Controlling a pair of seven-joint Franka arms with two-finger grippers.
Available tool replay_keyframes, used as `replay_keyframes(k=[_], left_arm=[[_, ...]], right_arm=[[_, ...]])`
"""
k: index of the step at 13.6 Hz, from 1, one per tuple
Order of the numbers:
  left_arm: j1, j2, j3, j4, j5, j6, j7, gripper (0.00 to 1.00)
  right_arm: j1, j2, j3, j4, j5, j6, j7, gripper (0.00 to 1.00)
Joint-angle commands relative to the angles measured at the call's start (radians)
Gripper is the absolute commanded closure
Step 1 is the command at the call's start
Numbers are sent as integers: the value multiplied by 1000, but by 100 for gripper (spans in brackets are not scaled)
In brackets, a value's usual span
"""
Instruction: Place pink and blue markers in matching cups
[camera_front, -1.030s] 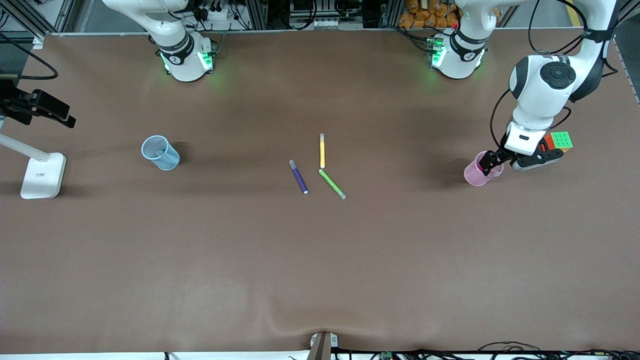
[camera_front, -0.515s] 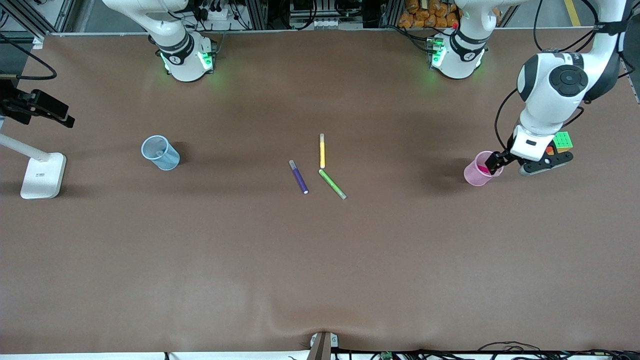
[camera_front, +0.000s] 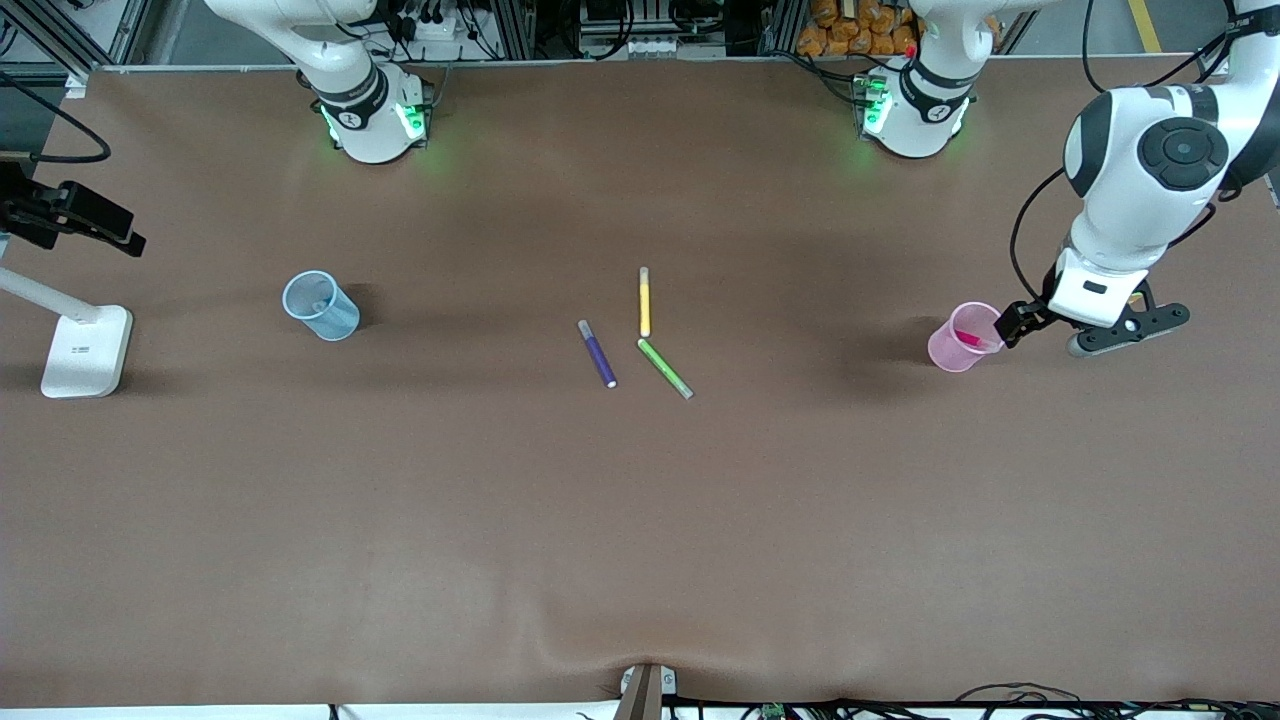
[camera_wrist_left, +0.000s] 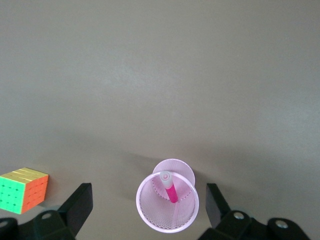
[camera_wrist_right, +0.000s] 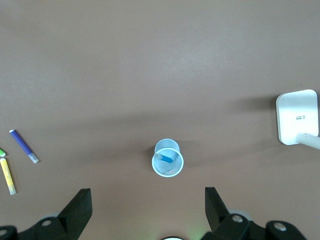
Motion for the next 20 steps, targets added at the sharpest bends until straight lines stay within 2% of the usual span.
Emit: replay_keyframes(k=[1, 3, 6, 10, 13, 15, 20], left_arm=[[6, -8, -8, 50, -15, -72, 45, 0], [8, -6, -8, 86, -78, -104, 102, 0], [8, 3, -8, 154, -101, -193, 142, 0], [9, 5, -6, 179, -147, -212, 150, 0], [8, 14, -8, 269, -167, -326, 200, 0], [8, 14, -6, 312, -230, -370, 207, 0], [5, 21, -8, 410, -267, -477, 207, 0]], right_arm=[[-3, -9, 7, -9, -22, 1, -2, 0], [-4, -9, 8, -10, -22, -2, -1, 0], [-6, -9, 7, -10, -20, -2, -1, 0], [-6, -9, 8, -9, -20, -3, -1, 0], [-7, -8, 8, -7, -19, -2, -1, 0], [-7, -8, 7, -7, -19, -3, 1, 0], [-6, -8, 8, -5, -19, -4, -1, 0]])
